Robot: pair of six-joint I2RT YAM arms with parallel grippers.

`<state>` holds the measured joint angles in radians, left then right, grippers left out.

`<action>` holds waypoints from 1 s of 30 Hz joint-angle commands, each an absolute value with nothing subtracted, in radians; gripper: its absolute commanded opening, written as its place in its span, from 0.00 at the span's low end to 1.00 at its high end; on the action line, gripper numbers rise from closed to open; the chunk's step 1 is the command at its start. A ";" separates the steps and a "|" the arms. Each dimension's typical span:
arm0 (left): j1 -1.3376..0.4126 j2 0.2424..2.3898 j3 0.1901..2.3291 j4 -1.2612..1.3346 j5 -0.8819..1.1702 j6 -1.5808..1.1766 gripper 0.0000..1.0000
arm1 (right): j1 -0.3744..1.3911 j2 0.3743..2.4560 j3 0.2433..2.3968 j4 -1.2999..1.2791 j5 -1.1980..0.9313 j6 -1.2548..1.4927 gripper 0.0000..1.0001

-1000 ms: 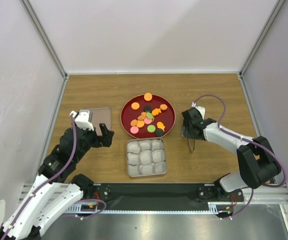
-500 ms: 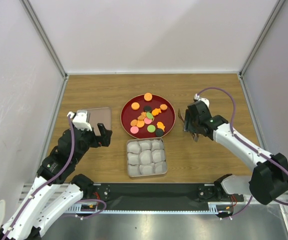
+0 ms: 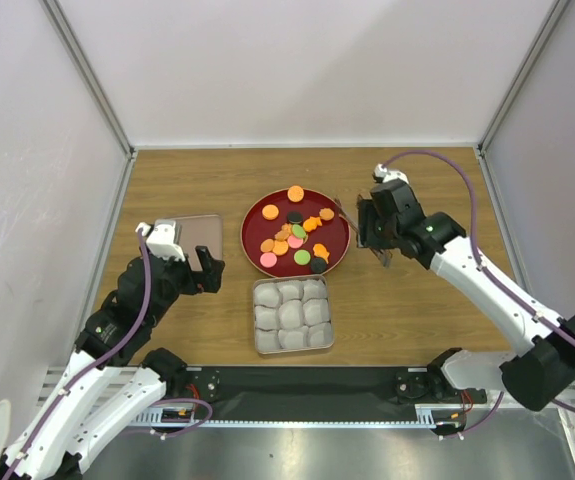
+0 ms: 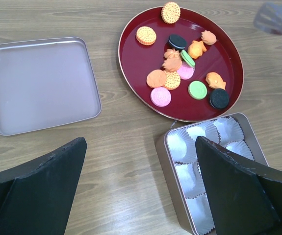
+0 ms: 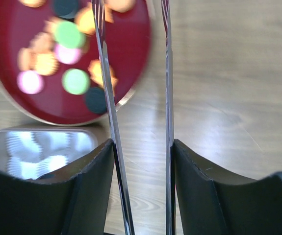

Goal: Pack the cookies

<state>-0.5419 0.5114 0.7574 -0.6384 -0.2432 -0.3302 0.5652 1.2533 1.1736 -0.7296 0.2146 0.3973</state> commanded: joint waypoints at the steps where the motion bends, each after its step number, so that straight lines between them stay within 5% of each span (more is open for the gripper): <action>1: -0.540 0.518 0.769 -0.617 -0.250 -0.318 1.00 | 0.612 1.322 1.273 -0.752 0.195 0.350 0.53; 6: -0.540 0.523 0.770 -0.618 -0.256 -0.321 1.00 | 0.659 1.410 1.319 -0.733 0.153 0.327 0.45; 30: -0.540 0.537 0.770 -0.617 -0.249 -0.321 1.00 | 0.827 1.646 1.425 -0.730 0.268 0.287 0.44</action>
<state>-0.5419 0.5301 0.7574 -0.6384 -0.2440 -0.3305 0.8169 1.6279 1.3697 -0.7376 0.2283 0.3103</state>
